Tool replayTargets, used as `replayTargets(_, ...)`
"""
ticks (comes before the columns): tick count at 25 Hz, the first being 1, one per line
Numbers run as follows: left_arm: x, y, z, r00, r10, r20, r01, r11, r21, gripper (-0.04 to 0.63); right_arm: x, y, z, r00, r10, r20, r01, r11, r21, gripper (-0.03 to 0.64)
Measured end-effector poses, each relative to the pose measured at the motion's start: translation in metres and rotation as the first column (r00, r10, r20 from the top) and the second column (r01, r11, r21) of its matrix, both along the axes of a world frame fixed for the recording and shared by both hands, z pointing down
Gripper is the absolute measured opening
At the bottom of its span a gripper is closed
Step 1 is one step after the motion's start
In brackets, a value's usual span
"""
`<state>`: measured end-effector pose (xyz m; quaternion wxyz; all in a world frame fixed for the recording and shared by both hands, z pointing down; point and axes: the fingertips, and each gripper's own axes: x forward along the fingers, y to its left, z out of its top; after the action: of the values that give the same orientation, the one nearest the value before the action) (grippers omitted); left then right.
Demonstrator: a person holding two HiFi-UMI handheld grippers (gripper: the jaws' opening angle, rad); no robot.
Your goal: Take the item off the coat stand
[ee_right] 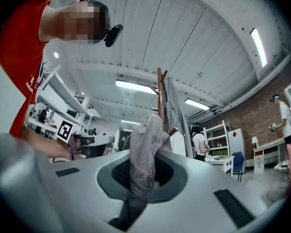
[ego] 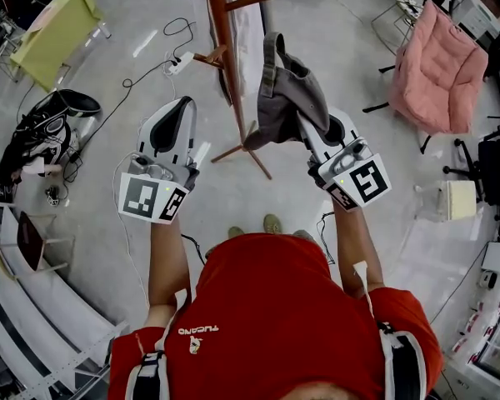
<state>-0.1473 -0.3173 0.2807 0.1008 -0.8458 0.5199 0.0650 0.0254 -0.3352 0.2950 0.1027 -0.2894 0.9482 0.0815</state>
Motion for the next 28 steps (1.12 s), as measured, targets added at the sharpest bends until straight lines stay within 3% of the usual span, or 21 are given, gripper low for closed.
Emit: replayTargets(28,-0.005,0.005,-0.001,1.0,0.015,0.002,-0.015,1.0,-0.009,0.009,-0.014,0.007,0.005,1.0,-0.006,-0.003,0.006,1.0,-0.023,0.031)
